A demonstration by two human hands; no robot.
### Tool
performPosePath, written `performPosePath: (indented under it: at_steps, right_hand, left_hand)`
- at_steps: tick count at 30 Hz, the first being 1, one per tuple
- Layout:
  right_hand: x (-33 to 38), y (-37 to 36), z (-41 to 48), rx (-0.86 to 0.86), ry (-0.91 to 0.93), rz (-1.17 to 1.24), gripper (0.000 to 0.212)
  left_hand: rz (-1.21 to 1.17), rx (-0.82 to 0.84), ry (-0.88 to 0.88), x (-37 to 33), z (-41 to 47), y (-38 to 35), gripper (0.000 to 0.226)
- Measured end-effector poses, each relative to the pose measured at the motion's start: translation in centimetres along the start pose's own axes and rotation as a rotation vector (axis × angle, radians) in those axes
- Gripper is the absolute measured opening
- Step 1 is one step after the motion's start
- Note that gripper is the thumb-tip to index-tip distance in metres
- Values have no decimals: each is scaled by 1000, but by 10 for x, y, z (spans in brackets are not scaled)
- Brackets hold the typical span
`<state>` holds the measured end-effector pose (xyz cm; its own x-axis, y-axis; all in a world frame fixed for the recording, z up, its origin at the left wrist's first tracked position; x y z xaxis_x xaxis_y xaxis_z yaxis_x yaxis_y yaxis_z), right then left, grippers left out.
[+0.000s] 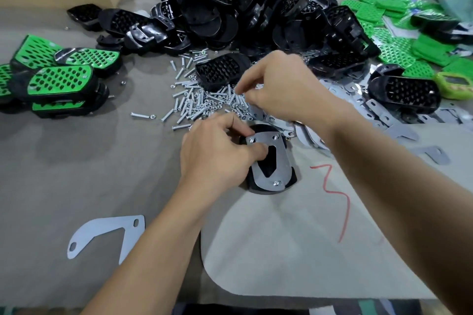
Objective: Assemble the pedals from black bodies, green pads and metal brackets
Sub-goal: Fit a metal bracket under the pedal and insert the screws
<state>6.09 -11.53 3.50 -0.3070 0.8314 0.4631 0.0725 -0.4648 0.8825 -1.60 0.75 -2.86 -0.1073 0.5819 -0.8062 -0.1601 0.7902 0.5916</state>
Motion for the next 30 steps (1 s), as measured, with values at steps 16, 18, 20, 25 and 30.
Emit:
performPosePath:
  at_steps: [16, 18, 20, 25, 30]
  right_hand:
    - [37, -36, 38, 82, 126, -178, 17]
    - [45, -37, 37, 96, 187, -229, 23]
    - [50, -38, 35, 143, 228, -285, 24]
    - [48, -38, 34, 148, 236, -309, 21]
    - [45, -31, 29, 128, 210, -210, 12]
  left_hand:
    - [-58, -12, 36, 0, -1, -2, 38]
    - [-62, -5, 44, 1, -1, -2, 41]
    - [-68, -7, 56, 1, -1, -2, 42]
    - [-80, -19, 62, 3, -2, -2, 39]
    - [-78, -17, 68, 2, -2, -1, 40]
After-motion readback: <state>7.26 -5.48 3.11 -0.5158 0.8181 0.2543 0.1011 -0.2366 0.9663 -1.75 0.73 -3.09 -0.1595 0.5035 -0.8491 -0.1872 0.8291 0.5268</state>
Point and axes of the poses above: each hand's wrist, its own z-axis towards the middle knuckle, its own y-axis out of the back of the hand, x = y × z, the point moved 7 cm from there along z, towards the middle knuckle, and after that the axes turned 2 degrees about -z, right-handed, at the moved point
